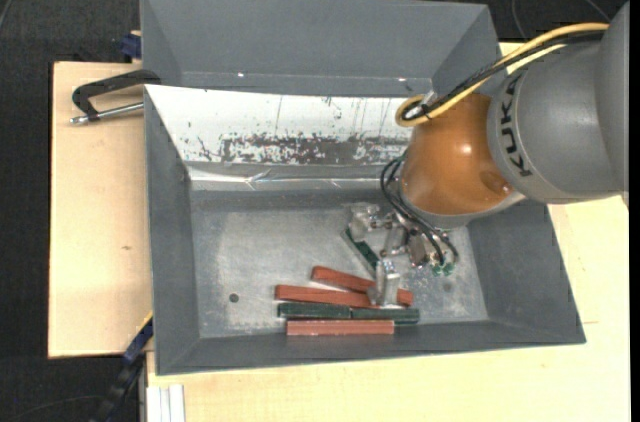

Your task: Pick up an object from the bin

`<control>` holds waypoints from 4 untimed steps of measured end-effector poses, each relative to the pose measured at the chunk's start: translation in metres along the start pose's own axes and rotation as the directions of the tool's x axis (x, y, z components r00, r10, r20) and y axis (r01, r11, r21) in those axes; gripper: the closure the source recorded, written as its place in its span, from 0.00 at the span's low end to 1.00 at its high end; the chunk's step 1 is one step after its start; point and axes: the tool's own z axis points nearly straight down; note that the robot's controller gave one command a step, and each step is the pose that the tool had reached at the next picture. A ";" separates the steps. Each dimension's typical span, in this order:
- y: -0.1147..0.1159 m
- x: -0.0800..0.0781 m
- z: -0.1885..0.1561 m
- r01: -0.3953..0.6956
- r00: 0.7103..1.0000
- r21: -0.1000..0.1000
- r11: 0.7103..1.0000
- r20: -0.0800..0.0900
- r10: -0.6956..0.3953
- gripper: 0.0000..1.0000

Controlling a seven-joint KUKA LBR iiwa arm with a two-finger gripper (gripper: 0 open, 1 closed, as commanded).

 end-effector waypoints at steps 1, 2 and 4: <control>-0.032 0.018 0.000 -0.026 1.000 0.000 1.000 -0.003 0.026 0.00; -0.031 0.015 -0.002 -0.023 1.000 0.001 1.000 0.004 0.023 1.00; -0.031 0.016 -0.002 -0.022 1.000 0.001 1.000 0.004 0.022 1.00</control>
Offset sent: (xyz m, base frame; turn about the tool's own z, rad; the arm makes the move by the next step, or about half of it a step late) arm -0.0143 -0.0332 -0.0016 0.0221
